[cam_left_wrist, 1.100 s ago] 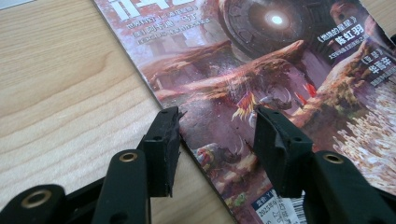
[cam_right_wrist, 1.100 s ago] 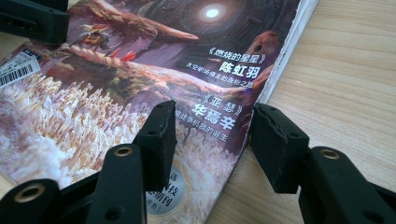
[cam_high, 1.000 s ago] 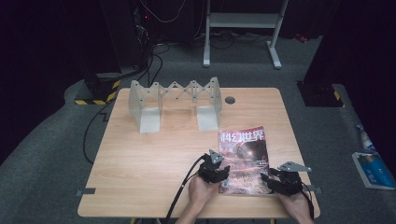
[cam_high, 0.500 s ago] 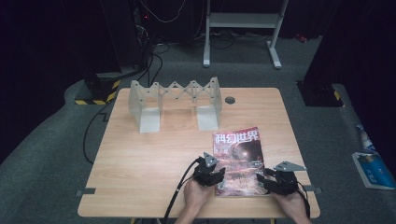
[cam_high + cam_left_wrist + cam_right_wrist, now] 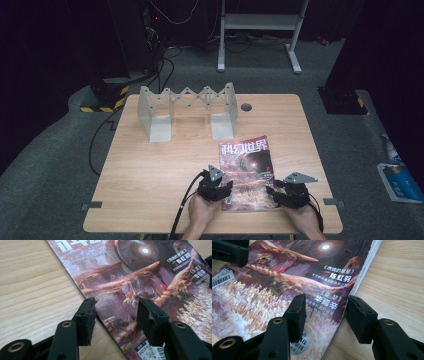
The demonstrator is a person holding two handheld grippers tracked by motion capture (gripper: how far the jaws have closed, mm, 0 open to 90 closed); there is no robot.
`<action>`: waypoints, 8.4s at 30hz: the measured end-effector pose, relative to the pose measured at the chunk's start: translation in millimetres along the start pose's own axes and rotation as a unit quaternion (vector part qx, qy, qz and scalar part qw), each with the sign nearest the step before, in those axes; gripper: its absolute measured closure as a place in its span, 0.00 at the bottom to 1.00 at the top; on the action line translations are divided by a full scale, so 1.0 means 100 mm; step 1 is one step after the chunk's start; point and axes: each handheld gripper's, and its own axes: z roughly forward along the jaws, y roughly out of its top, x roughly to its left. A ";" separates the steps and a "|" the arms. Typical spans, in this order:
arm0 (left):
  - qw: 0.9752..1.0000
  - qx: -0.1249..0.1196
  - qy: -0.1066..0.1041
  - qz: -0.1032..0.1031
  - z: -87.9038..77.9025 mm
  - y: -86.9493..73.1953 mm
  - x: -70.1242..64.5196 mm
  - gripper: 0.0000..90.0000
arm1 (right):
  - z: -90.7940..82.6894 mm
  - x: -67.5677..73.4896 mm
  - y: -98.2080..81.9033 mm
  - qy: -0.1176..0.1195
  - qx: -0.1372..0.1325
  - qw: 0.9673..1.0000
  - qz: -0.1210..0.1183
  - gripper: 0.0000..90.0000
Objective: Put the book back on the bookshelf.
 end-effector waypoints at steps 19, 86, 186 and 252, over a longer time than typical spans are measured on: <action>1.000 0.002 0.028 -0.010 -0.13 -0.09 0.14 0.45 | 0.13 0.21 0.08 0.022 -0.001 1.000 -0.007 0.56; 0.996 -0.050 0.057 -0.046 -0.08 -0.11 0.49 0.45 | 0.33 0.21 0.61 0.027 0.025 0.999 -0.035 0.62; 0.996 -0.052 0.061 -0.035 -0.06 -0.11 0.46 0.44 | 0.74 0.00 1.14 0.076 0.037 0.996 0.024 0.62; 0.998 -0.049 0.032 -0.035 -0.08 -0.11 0.47 0.39 | 0.61 0.31 1.15 0.078 0.025 0.995 -0.059 0.96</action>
